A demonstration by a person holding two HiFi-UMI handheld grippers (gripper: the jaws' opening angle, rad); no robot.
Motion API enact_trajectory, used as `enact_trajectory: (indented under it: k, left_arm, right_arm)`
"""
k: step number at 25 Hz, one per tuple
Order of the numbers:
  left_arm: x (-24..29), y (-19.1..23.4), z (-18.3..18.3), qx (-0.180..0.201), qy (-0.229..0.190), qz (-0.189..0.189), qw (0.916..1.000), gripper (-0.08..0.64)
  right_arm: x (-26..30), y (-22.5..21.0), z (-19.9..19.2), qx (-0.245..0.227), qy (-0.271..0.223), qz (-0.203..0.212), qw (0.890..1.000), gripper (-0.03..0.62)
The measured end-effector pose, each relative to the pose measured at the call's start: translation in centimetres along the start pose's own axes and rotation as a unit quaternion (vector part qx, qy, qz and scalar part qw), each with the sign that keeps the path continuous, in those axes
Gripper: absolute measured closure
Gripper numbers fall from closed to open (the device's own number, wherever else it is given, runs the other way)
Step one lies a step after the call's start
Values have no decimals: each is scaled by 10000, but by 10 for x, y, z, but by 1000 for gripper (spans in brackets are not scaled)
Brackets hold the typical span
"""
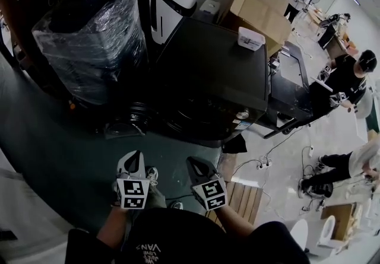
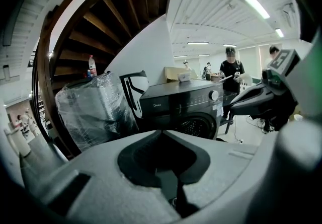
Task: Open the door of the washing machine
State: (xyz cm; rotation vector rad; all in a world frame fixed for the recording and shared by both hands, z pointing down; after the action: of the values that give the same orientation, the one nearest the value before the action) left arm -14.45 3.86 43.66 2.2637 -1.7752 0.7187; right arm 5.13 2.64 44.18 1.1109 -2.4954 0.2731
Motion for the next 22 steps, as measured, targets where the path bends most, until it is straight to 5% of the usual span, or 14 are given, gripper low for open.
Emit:
enact_trajectory:
  k: [22]
  left_arm:
    - [-58, -43, 17, 175, -281, -95, 9994, 541]
  right_arm:
    - [-72, 1, 0, 358, -247, -131, 9990, 591]
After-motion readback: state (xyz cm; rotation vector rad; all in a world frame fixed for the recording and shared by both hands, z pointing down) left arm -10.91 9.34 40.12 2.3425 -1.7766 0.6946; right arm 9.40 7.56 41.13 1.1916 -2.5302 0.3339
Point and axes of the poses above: the fingertips, and each gripper's own axes: x forward along the fingers, y to its left, z out of its top, the point moved 4 cm from there along -x, backward along the fingers, and after that the axes turned 2 degrees about -z, right-handed, at the moved point
